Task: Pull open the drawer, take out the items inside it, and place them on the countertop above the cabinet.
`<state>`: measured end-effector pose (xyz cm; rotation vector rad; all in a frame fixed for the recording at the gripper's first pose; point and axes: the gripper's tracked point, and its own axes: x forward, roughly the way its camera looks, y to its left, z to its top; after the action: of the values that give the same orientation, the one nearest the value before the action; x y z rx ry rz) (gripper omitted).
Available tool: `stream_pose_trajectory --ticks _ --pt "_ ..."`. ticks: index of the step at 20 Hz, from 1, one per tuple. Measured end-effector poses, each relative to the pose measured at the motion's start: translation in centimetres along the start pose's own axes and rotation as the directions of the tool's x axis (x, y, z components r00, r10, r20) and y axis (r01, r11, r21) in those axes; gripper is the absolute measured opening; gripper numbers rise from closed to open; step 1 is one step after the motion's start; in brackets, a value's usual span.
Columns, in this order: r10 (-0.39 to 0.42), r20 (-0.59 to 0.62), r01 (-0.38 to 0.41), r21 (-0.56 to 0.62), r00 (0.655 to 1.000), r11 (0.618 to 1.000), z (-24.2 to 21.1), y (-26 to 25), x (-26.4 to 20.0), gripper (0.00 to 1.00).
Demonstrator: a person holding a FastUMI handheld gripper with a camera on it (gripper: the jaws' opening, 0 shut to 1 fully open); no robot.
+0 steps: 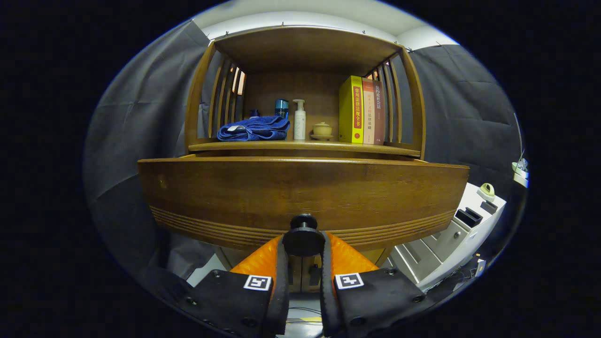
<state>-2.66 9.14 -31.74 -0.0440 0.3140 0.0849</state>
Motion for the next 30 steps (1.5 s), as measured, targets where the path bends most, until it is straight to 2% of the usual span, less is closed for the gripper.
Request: stream_pose_trajectory --ticks 4,13,20,23,25,27,30 --pt "0.007 -0.031 -0.008 -0.008 0.999 1.000 -2.0 -0.1 -2.2 0.36" --pt "0.016 -0.053 -0.018 -0.029 0.998 0.999 -3.5 -0.2 -5.9 0.36" --pt "0.003 -0.080 -0.005 -0.025 0.997 1.000 -4.2 -0.4 -6.9 0.36" --pt "-0.026 -0.032 0.024 -0.071 0.999 0.997 -2.2 -0.6 -7.6 0.52" --pt "-0.011 -0.005 0.011 -0.081 1.000 0.997 -0.2 0.1 -8.2 0.57" --pt "0.006 -0.010 -0.006 -0.047 1.000 0.999 1.3 0.2 -8.2 0.68" --pt "0.021 -0.018 -0.021 0.018 1.000 1.000 4.6 0.0 -7.7 0.77"
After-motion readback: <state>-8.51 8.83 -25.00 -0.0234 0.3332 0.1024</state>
